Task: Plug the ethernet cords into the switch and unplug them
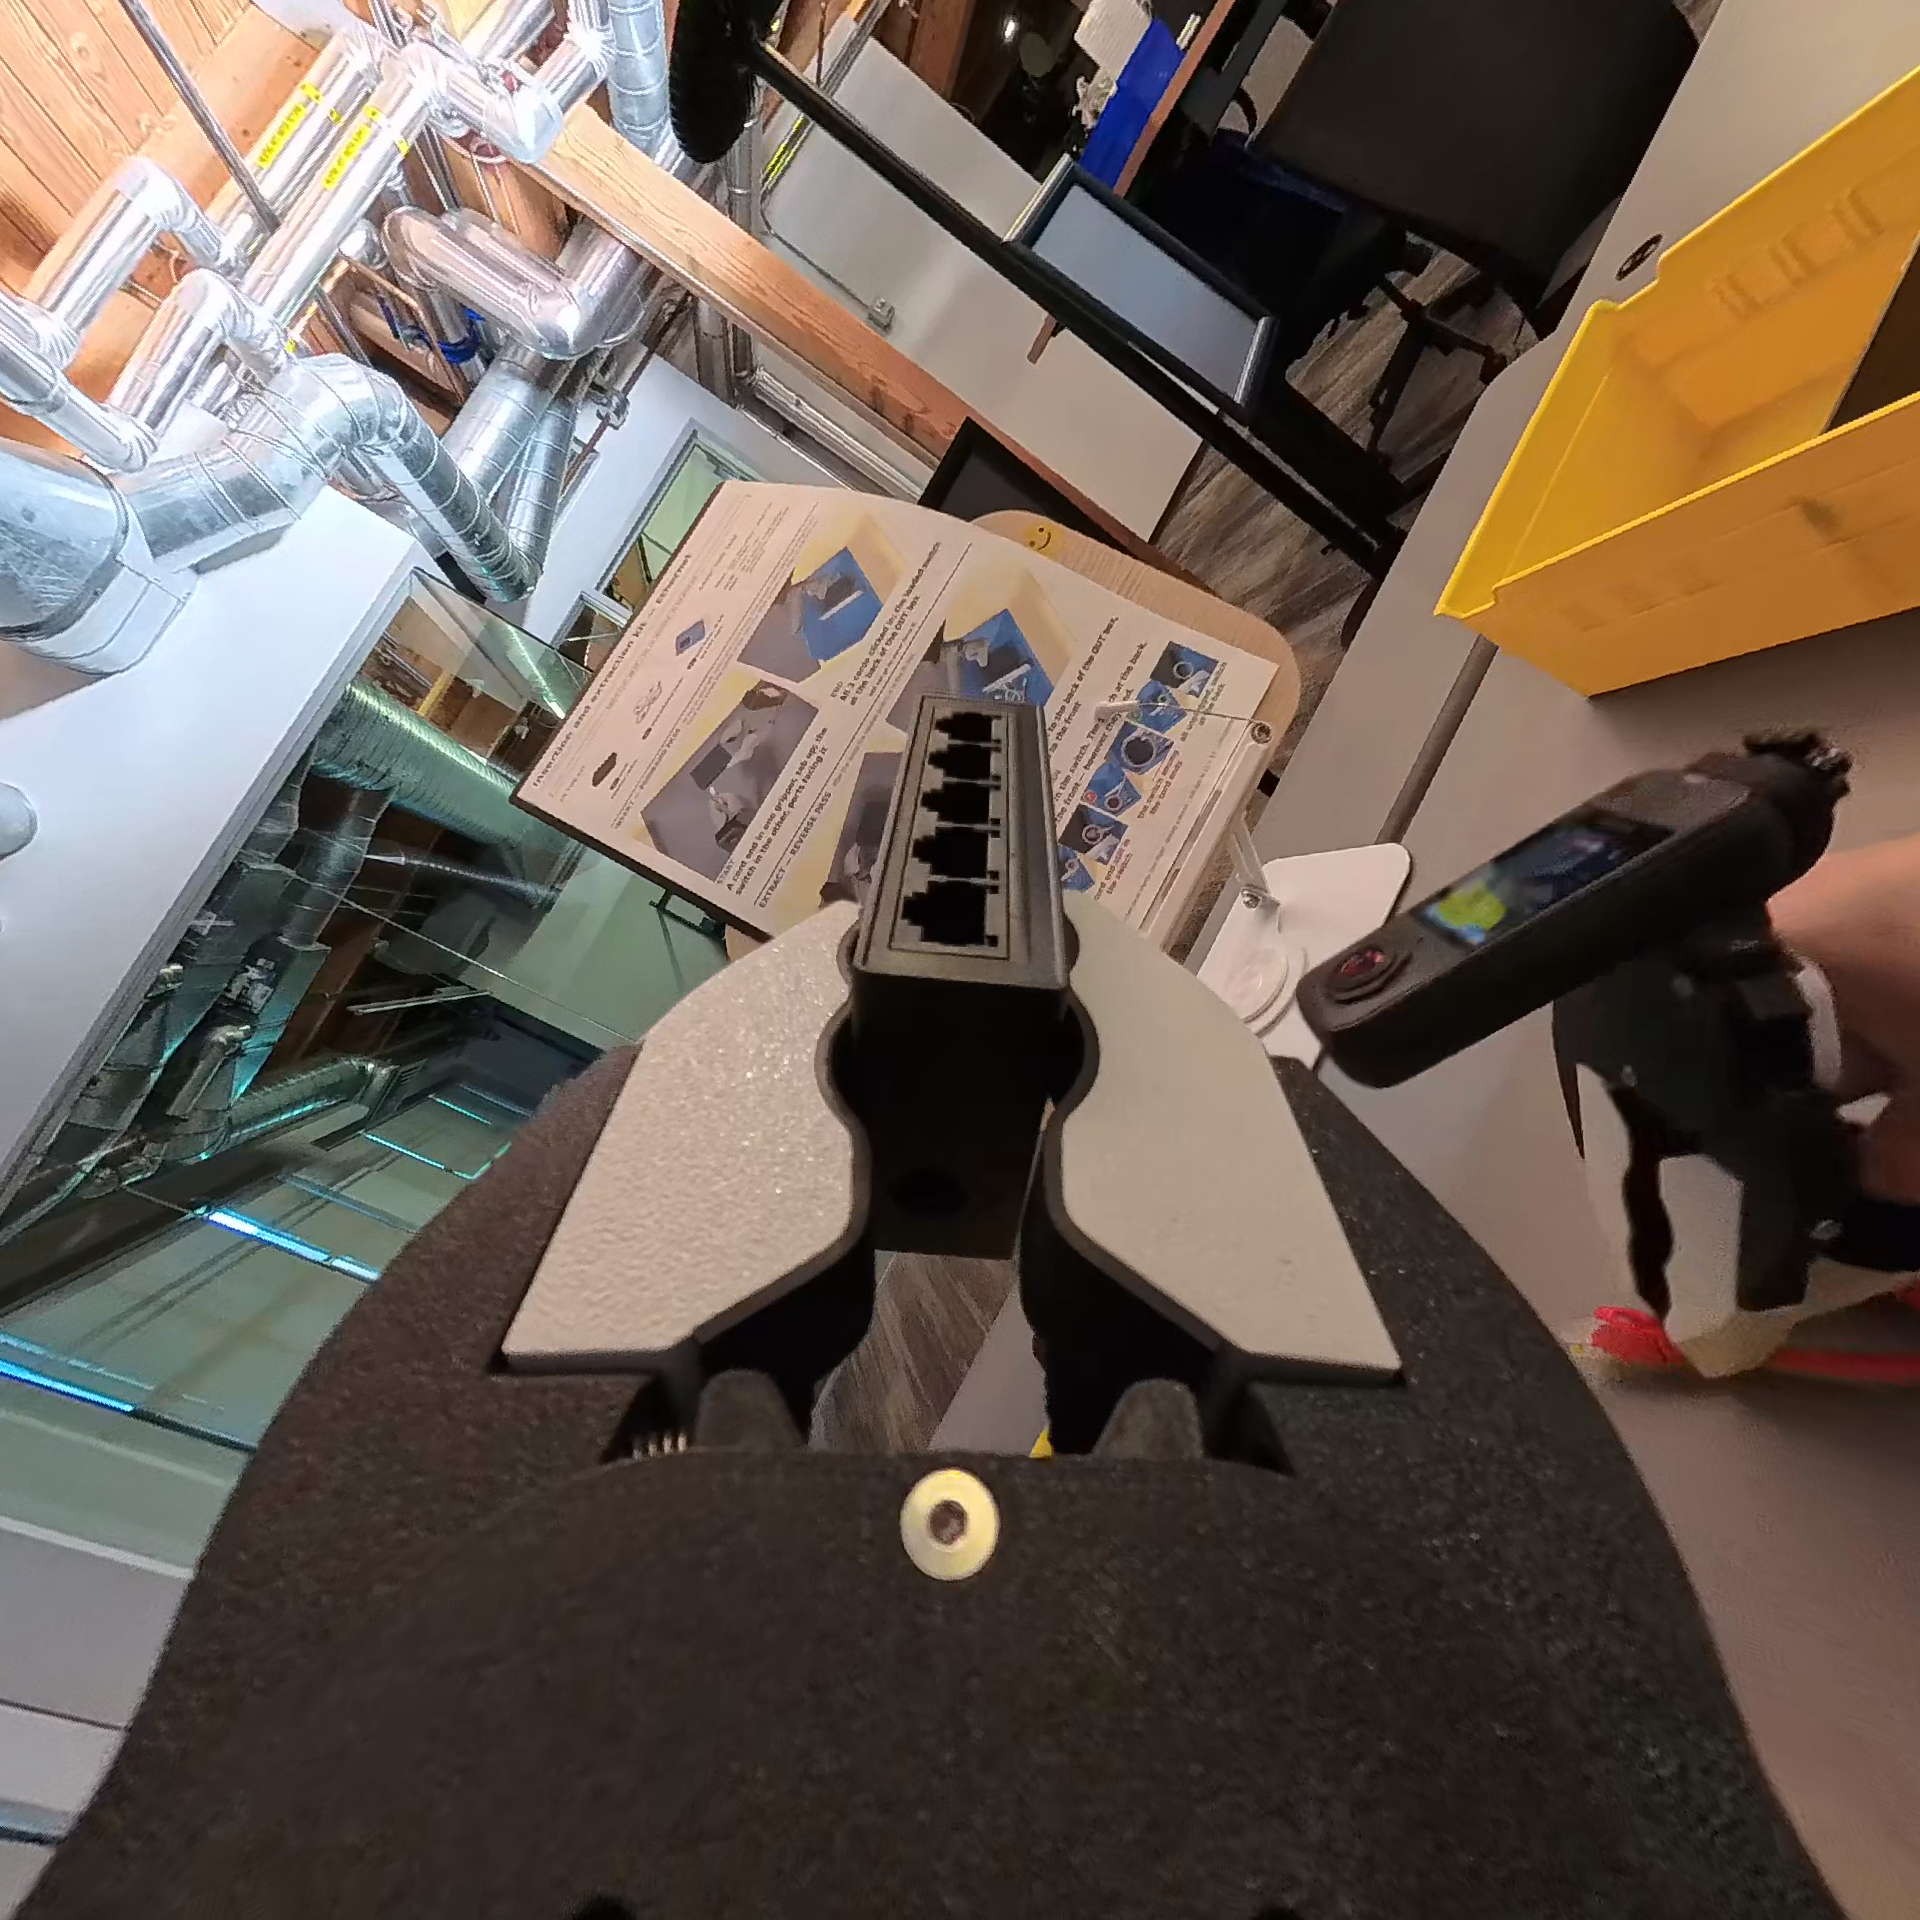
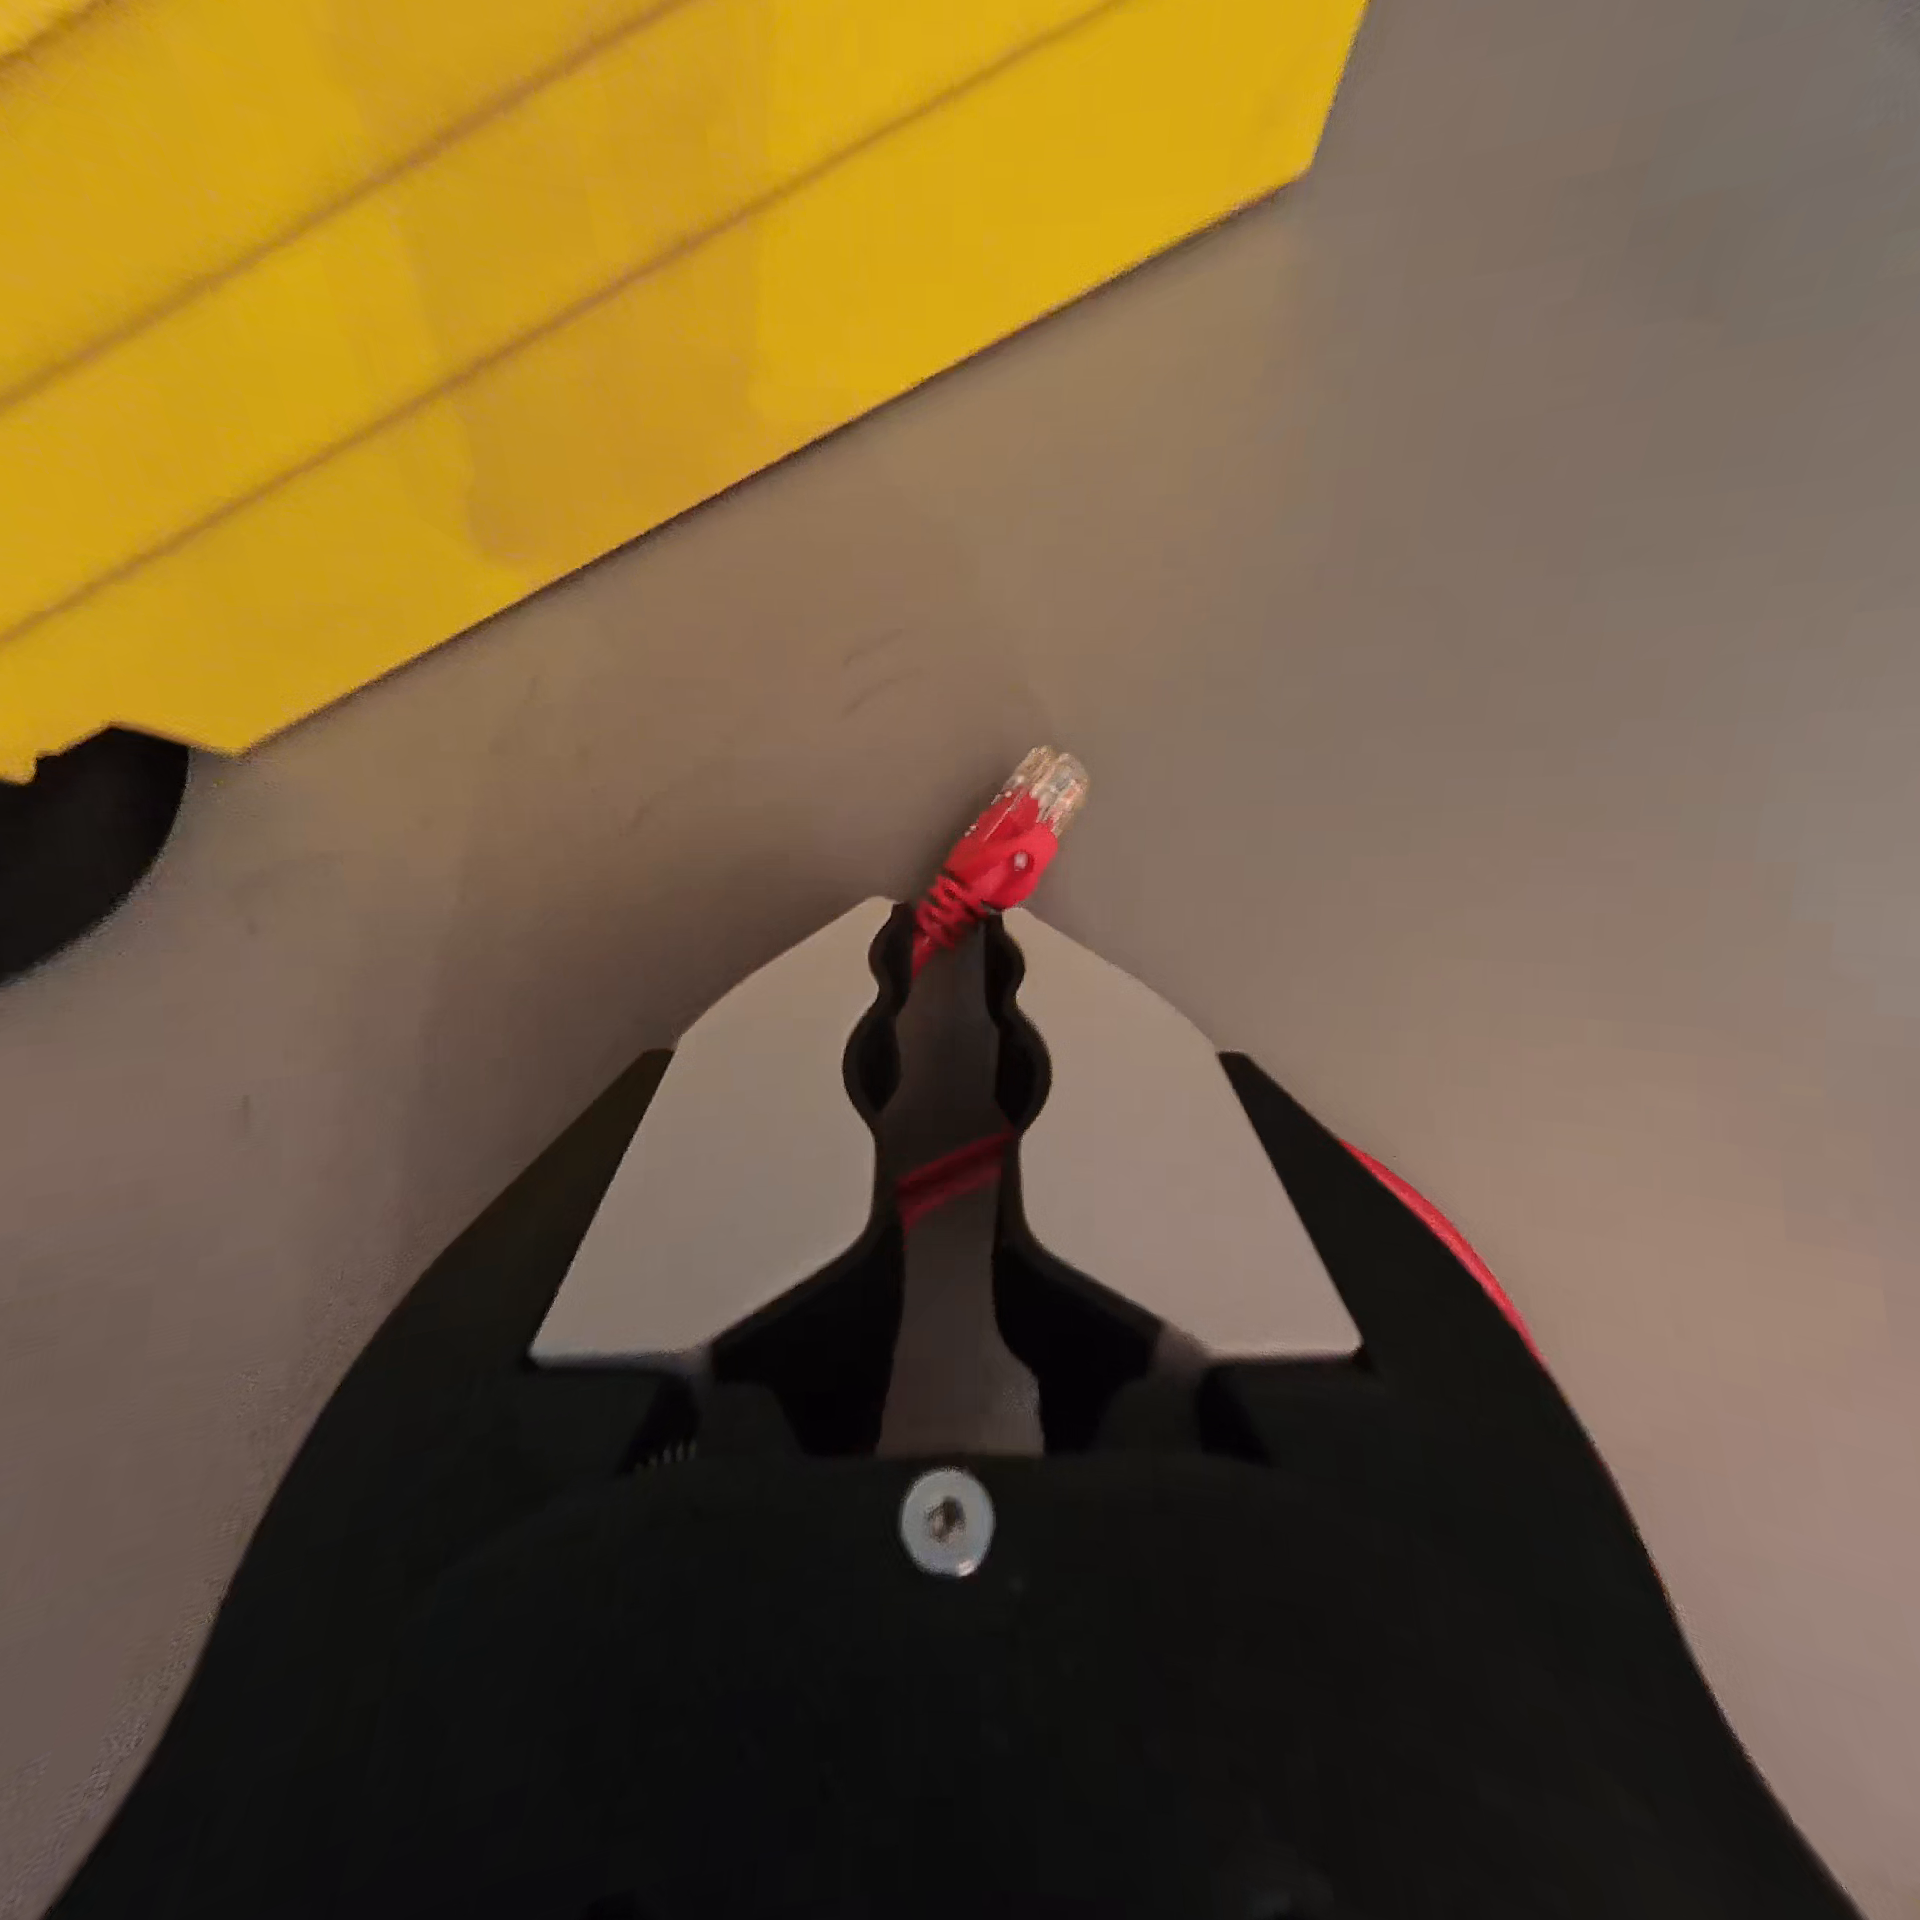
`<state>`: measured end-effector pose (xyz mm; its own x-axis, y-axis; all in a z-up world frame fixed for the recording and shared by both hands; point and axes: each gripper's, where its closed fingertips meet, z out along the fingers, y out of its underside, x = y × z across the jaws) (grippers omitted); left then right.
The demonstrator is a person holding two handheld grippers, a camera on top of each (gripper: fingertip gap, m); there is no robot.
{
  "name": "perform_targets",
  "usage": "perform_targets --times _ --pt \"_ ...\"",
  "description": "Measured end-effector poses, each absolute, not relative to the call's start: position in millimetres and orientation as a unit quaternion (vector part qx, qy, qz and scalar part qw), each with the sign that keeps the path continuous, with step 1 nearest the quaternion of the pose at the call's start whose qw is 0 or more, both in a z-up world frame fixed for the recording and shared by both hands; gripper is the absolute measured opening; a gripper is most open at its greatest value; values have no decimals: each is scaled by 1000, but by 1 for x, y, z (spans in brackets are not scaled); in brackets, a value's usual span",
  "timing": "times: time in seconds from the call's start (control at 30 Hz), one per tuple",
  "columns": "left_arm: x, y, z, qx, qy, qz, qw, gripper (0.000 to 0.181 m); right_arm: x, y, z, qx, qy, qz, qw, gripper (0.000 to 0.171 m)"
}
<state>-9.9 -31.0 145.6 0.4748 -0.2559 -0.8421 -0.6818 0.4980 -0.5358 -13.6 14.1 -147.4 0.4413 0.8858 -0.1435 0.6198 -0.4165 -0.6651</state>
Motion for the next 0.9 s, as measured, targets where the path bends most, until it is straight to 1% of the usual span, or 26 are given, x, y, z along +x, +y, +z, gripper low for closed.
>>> perform_targets --times 0.2,0.3,0.37,0.43,0.6,0.77,0.9 --pt "-22 -24 146 -487 480 169 710 29 18 5 -107 -695 -610 127 358 13" --pt "-24 -23 145 -490 476 173 709 29 35 -20 -116 -574 -740 34 348 13" --pt "-24 -23 145 -491 476 173 708 29 45 -29 -136 -537 -783 -5 313 12" --pt "-23 -23 144 -492 478 173 707 29 41 -35 -148 -545 -783 29 298 12" --pt "-19 -23 142 -492 483 170 704 29 32 -53 -155 -590 -747 181 247 13" --pt "-16 -22 139 -494 487 163 702 29 23 -54 -155 -638 -687 277 211 24" --pt "-14 -22 138 -493 489 163 701 29 17 -52 -152 -669 -640 332 179 21"
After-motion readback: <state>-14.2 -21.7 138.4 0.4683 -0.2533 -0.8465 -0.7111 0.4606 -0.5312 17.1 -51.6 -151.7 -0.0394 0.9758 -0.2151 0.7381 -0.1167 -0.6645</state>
